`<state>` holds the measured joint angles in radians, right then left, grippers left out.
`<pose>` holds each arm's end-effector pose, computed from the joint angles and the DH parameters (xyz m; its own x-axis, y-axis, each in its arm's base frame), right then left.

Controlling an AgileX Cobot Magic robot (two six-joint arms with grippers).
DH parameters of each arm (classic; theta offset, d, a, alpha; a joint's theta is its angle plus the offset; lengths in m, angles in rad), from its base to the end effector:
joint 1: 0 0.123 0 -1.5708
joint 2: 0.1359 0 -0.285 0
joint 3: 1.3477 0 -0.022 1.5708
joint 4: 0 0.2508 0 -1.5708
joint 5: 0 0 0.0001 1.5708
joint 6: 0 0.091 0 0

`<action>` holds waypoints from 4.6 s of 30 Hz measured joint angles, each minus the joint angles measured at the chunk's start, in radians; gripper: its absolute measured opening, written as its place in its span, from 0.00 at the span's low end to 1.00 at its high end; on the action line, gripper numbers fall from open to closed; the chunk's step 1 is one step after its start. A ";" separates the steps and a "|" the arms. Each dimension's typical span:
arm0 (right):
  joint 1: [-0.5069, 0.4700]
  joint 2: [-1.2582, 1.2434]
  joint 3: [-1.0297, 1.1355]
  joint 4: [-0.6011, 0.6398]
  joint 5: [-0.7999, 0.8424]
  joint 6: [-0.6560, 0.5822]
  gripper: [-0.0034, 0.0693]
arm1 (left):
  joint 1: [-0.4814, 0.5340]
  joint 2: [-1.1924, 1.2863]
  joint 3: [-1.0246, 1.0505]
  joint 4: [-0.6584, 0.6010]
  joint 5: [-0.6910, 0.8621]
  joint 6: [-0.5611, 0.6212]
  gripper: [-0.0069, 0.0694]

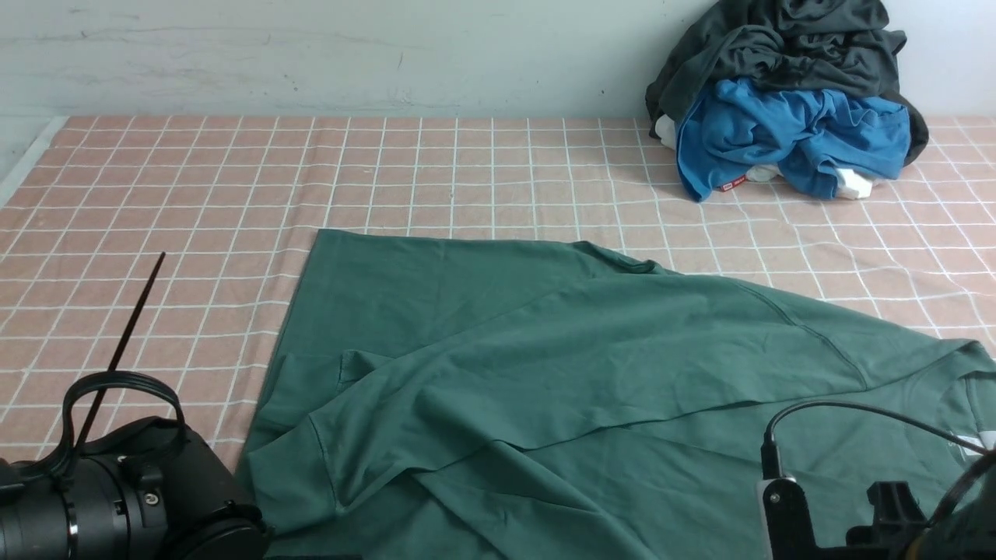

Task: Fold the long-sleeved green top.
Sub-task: Use both arms simultaneously to clamp the lower edge of the clothing fabric, then use both arms to drag the lower edge of the fabric forward and fold it over the upper edge

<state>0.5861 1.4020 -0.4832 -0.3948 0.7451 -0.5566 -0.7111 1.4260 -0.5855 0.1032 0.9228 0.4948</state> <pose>0.1620 0.0791 0.1495 -0.1502 -0.9732 0.1743 -0.9737 0.1150 -0.1968 0.1458 -0.1158 0.1623 -0.2923 0.9474 0.1302 0.9560 0.2929 0.0151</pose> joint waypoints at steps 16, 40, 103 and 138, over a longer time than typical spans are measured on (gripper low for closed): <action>0.000 -0.027 0.011 0.003 -0.010 0.038 0.69 | 0.000 0.000 0.000 0.000 -0.009 -0.002 0.10; 0.000 -0.034 0.017 -0.001 -0.043 0.041 0.68 | 0.000 0.000 0.000 0.001 -0.034 -0.003 0.10; -0.353 0.285 -0.907 0.294 0.253 -0.167 0.06 | 0.407 0.341 -0.920 0.116 0.099 0.058 0.11; -0.416 0.708 -1.246 0.237 0.047 0.339 0.62 | 0.521 0.867 -1.389 0.160 -0.064 -0.180 0.48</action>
<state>0.1699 2.1099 -1.7297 -0.1575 0.7925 -0.2173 -0.1897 2.2931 -1.9741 0.2628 0.8590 0.3150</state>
